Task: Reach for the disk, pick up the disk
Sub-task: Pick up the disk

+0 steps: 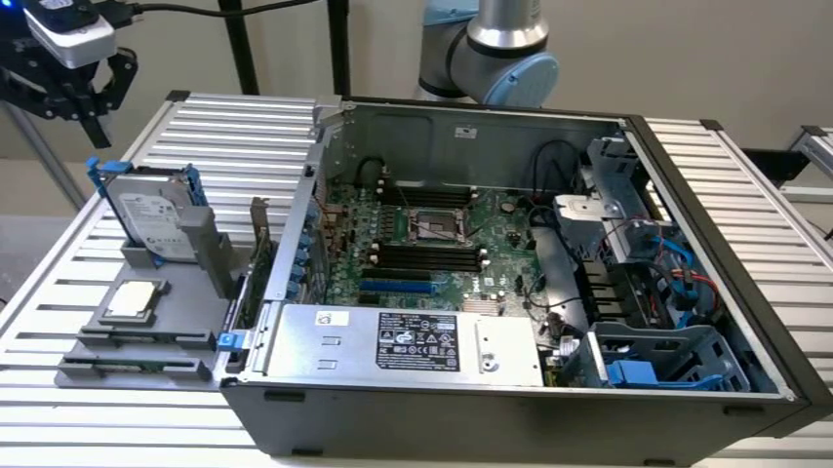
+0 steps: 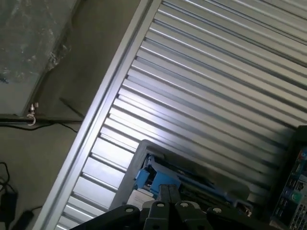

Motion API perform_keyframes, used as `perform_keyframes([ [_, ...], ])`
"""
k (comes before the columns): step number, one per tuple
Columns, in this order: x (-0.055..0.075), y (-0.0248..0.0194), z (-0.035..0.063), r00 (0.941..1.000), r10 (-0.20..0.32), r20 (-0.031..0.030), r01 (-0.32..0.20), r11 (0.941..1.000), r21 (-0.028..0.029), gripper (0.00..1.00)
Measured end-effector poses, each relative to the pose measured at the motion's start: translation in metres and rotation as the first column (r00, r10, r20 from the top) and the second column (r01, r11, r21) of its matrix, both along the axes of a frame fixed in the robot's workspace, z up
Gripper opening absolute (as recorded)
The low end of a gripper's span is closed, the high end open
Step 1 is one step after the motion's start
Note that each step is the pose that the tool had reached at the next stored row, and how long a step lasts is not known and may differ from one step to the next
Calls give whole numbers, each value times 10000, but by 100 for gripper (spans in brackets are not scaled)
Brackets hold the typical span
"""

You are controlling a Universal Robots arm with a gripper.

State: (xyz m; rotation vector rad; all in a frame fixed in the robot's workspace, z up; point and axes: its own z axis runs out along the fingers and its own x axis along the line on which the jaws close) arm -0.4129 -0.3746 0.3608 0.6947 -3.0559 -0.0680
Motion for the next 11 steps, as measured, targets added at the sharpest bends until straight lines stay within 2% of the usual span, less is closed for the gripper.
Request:
perform_keyframes([
  [3,0,0,0,9987,509,4,-509,9987,0,11],
  [6,0,-1,1,9949,1004,16,-1004,9950,-1,11],
  [11,1,0,0,9827,1851,76,-1851,9827,-10,11],
])
